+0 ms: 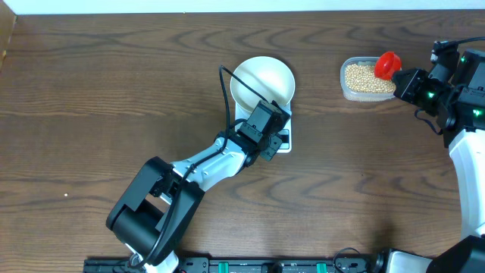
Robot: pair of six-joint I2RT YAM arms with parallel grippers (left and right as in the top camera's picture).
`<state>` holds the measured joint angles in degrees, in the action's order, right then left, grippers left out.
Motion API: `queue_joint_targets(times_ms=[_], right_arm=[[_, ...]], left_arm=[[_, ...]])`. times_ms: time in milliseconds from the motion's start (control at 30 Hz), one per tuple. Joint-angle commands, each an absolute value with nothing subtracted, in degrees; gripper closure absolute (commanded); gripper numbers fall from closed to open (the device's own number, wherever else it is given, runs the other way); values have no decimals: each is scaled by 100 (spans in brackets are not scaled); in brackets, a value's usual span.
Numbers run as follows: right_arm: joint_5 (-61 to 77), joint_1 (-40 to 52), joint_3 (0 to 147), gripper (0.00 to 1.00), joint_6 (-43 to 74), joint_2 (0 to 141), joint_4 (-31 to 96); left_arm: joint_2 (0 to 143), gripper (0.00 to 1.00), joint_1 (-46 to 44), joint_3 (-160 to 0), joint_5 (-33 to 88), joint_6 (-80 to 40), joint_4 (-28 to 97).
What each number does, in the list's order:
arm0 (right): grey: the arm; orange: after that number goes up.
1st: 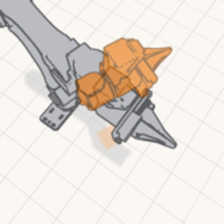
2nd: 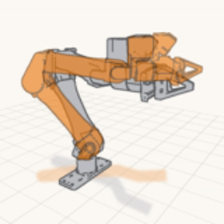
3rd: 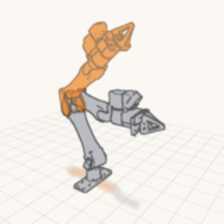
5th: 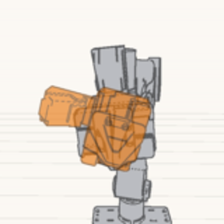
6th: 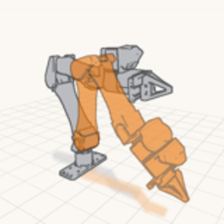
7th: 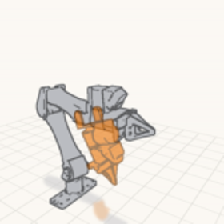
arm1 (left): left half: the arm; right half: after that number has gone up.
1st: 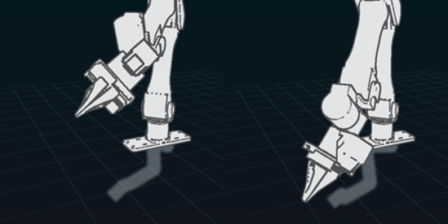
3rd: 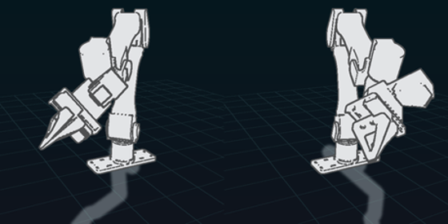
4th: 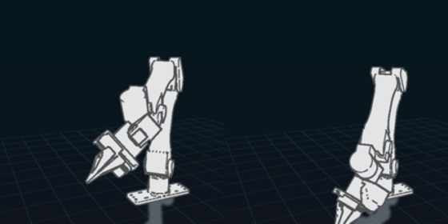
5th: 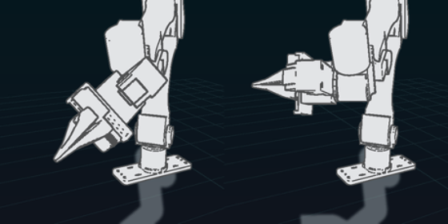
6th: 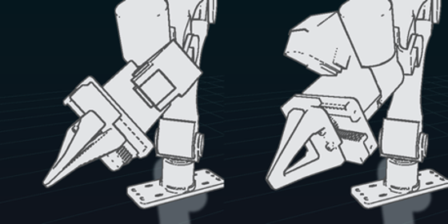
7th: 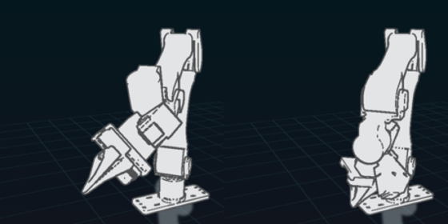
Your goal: Scoop item into bowl and weigh 50g on scale
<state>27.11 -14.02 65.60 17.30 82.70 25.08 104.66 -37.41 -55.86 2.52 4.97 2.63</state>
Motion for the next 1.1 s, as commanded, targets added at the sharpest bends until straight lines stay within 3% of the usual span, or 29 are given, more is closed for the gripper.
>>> queue_joint_targets(times_ms=[0, 333, 1067], right_arm=[[2689, -1417, 6687, 99, 1619, 8176, 2519], [2687, -1417, 6687, 99, 1616, 8176, 2515], [2687, -1417, 6687, 99, 1575, 8176, 2519]], left_arm=[[10335, 93, -3732, -5579, 54, 580, 349], [9686, 93, -3732, -5623, 58, 576, 333], [10374, 93, -3732, -5566, 91, 556, 401]])
